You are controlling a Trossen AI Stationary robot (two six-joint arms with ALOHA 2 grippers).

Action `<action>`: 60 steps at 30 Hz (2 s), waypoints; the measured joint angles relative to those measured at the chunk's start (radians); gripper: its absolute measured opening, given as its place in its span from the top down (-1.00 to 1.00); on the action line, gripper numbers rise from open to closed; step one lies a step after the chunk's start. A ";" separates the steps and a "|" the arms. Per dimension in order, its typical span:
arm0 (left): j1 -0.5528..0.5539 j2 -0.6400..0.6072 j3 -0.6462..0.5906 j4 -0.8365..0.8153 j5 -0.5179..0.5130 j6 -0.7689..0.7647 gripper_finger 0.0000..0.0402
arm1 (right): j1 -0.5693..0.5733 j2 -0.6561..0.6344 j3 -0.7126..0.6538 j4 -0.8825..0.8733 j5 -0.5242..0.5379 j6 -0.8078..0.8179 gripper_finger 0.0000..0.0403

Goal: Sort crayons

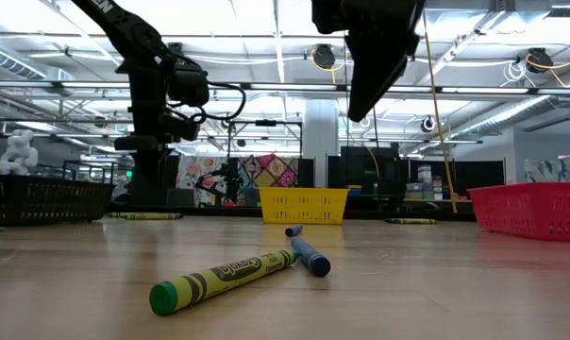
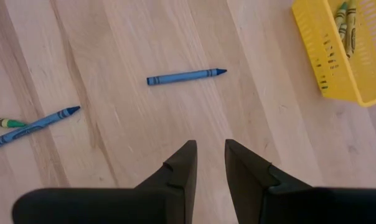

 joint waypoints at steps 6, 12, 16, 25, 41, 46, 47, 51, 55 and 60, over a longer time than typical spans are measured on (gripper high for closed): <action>0.002 0.000 -0.001 -0.007 0.085 0.061 0.73 | 0.000 0.000 0.000 0.000 -0.001 0.019 0.65; 0.001 0.017 -0.023 0.031 0.144 0.081 0.73 | 0.000 0.000 0.000 0.000 -0.001 0.021 0.65; 0.016 0.074 -0.023 0.078 0.089 0.079 0.73 | 0.000 0.000 0.000 -0.001 -0.001 0.018 0.65; 0.024 0.145 -0.017 0.125 0.035 0.080 0.73 | 0.011 0.000 0.000 -0.003 -0.002 0.018 0.65; 0.079 0.145 -0.016 0.108 0.105 0.087 0.73 | 0.013 0.000 0.000 -0.003 -0.005 0.019 0.65; 0.094 0.155 -0.016 0.118 0.113 0.087 0.73 | 0.013 0.000 0.000 -0.003 -0.005 0.019 0.65; 0.095 0.158 -0.016 0.118 0.120 0.087 0.73 | 0.013 0.000 0.000 -0.003 -0.005 0.019 0.65; 0.095 0.182 -0.016 0.123 0.110 0.087 0.73 | 0.013 0.000 0.000 -0.003 -0.005 0.019 0.65; 0.096 0.212 -0.012 0.129 0.102 0.087 0.73 | 0.013 0.000 0.000 -0.003 -0.005 0.019 0.65; 0.096 0.222 -0.012 0.138 0.101 0.084 0.73 | 0.013 0.000 0.000 -0.003 -0.005 0.019 0.65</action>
